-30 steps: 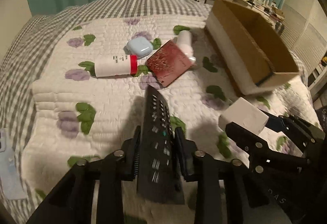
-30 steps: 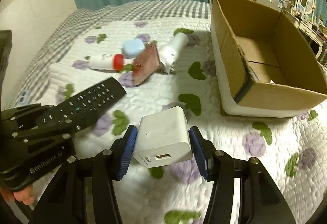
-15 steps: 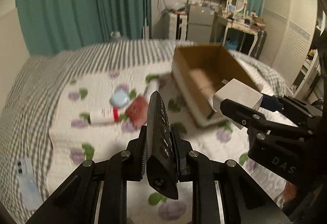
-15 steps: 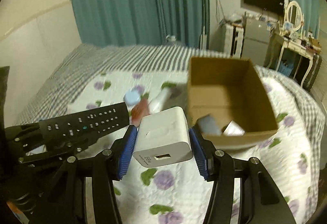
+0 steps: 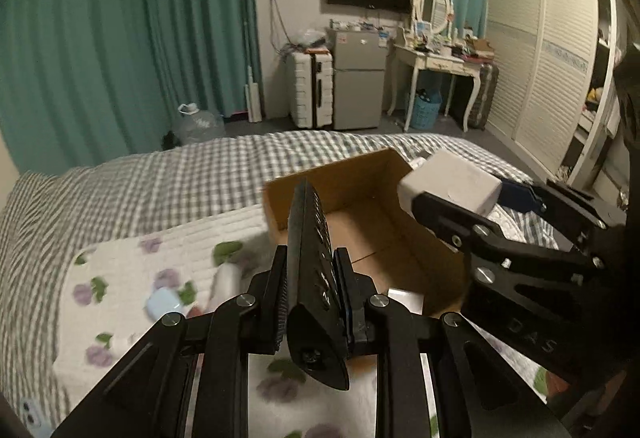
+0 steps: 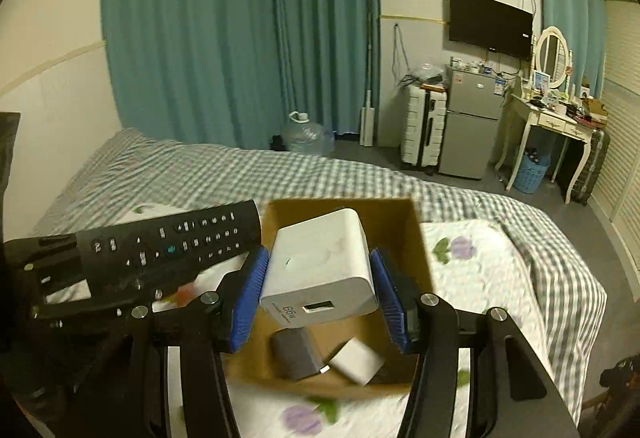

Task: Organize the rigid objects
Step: 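Carry the remote and white charger into the box and release both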

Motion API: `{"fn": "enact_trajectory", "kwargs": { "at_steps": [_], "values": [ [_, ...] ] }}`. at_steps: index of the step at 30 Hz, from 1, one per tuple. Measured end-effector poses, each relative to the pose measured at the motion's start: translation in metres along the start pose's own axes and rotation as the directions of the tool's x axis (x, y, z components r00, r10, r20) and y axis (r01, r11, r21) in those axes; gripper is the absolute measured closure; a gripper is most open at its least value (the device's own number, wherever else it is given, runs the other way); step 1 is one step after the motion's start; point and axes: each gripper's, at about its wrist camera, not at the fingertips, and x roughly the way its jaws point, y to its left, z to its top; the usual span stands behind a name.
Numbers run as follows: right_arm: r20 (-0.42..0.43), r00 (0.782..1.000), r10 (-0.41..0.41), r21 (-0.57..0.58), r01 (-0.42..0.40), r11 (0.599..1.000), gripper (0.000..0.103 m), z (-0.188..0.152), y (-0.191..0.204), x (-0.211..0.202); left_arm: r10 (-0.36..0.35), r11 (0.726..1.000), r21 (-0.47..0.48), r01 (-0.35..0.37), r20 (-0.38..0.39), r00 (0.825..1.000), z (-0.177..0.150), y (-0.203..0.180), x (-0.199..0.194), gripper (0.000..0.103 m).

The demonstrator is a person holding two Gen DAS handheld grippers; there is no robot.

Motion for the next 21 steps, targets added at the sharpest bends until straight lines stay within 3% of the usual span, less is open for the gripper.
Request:
{"fn": "enact_trajectory", "kwargs": {
  "at_steps": [8,16,18,21],
  "values": [
    [-0.073,0.995,-0.064,0.018,0.066,0.998,0.050,-0.010,-0.051,0.073,-0.011,0.999,0.032,0.013,-0.060,0.998,0.002,-0.012,0.073,0.082],
    [-0.155,0.985,-0.074,-0.044,0.068,0.997,0.050,-0.034,-0.050,0.106,-0.001,0.999,0.042,0.005,-0.094,0.996,-0.007,-0.008,0.106,0.081],
    [-0.154,0.985,-0.074,-0.034,0.069,0.997,0.050,-0.036,-0.052,0.108,0.007,0.999,0.054,-0.003,-0.067,0.998,-0.009,-0.009,0.101,0.076],
    [-0.137,0.984,-0.114,-0.032,0.110,0.993,0.050,-0.038,-0.051,0.101,0.048,0.995,0.084,-0.045,-0.028,0.998,-0.010,-0.012,0.090,0.049]
  ]
}}
